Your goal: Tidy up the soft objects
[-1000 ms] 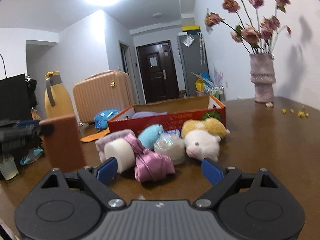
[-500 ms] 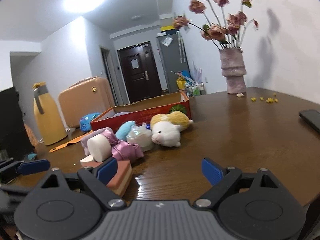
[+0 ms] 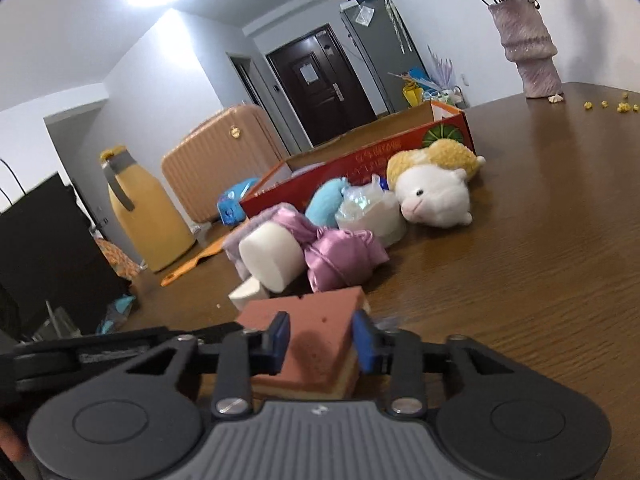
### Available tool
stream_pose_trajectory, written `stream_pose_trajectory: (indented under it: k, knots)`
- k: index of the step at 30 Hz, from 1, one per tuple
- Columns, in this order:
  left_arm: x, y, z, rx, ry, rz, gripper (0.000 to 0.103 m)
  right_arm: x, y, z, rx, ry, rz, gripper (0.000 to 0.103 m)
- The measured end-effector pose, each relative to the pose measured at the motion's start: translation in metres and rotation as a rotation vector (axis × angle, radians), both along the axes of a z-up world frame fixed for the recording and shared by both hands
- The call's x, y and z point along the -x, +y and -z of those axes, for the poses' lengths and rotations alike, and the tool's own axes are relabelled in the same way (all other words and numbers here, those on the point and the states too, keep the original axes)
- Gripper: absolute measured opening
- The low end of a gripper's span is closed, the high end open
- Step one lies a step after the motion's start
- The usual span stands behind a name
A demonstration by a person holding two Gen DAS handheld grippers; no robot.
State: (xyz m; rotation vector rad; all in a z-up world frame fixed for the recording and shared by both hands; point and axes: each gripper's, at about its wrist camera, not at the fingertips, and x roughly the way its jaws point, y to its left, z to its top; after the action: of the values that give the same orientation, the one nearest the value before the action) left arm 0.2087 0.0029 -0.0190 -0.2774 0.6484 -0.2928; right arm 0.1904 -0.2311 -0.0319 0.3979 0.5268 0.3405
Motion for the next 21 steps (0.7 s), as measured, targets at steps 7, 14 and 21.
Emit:
stream_pose_trajectory:
  k: [7, 14, 21]
  knots:
    - [0.046, 0.010, 0.000, 0.042, 0.017, 0.018, 0.019, 0.037, -0.008, 0.003, -0.038, 0.023, -0.052, 0.024]
    - [0.050, 0.007, -0.036, 0.029, -0.115, 0.030, 0.020, 0.040, -0.006, -0.025, -0.028, -0.036, -0.033, 0.024]
    - [-0.062, 0.019, -0.107, 0.062, -0.205, -0.001, 0.020, -0.056, 0.006, -0.106, 0.019, -0.184, -0.048, 0.023]
